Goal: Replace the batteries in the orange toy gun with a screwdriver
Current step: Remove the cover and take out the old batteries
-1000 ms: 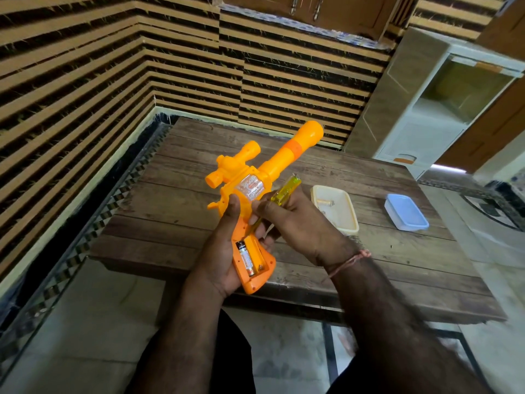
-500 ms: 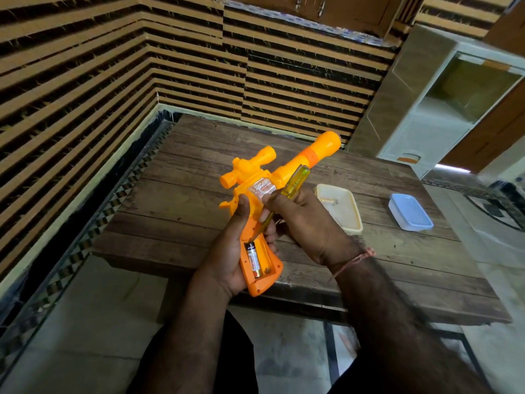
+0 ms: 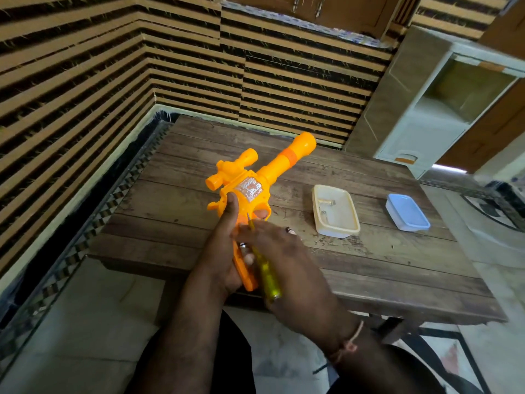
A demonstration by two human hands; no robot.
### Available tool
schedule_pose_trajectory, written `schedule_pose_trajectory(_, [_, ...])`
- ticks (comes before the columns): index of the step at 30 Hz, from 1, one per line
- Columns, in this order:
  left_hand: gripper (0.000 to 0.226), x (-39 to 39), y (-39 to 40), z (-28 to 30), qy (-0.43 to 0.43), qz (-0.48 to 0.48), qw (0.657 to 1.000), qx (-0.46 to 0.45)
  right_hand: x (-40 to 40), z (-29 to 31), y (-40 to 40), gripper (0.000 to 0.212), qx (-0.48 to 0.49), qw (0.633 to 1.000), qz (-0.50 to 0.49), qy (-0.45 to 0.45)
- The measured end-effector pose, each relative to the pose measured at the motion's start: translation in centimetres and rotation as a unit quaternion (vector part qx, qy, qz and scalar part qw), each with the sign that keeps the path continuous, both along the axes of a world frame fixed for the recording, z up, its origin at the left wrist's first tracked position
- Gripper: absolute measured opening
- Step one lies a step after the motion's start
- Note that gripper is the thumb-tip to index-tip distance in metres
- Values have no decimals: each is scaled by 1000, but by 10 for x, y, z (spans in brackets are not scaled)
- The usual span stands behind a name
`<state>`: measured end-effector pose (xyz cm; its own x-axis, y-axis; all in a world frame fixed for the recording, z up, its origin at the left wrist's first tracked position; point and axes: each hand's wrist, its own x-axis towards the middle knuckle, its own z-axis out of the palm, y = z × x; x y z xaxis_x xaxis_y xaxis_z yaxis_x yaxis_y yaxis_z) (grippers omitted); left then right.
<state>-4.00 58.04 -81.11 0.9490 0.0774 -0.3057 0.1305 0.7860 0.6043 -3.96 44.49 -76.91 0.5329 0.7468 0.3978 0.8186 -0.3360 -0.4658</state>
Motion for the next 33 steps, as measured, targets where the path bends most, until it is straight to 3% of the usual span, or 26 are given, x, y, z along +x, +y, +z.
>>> schedule_pose_trajectory(3, [78,0,0,4,18,4,1000,1,-6,-2,3,51,-47,997,-21,-59])
schedule_pose_trajectory(8, [64,-1,-2,4,-6,-10,1000,-1,-6,7,8,31,-56,995,-31,-82])
schedule_pose_trajectory(10, [62,-2,-3,4,-9,-30,999,-8,-5,9,11,23,-49,995,-36,-75])
schedule_pose_trajectory(20, [65,-2,1,2,-5,-37,999,-18,0,15,26,42,-68,996,-36,-52])
schedule_pose_trajectory(29, [69,-3,-3,5,17,-37,999,-16,-2,13,24,33,-48,999,-24,-1])
schedule_pose_trajectory(33, [81,-6,-4,11,19,-36,999,-13,-4,12,22,24,20,998,-33,44])
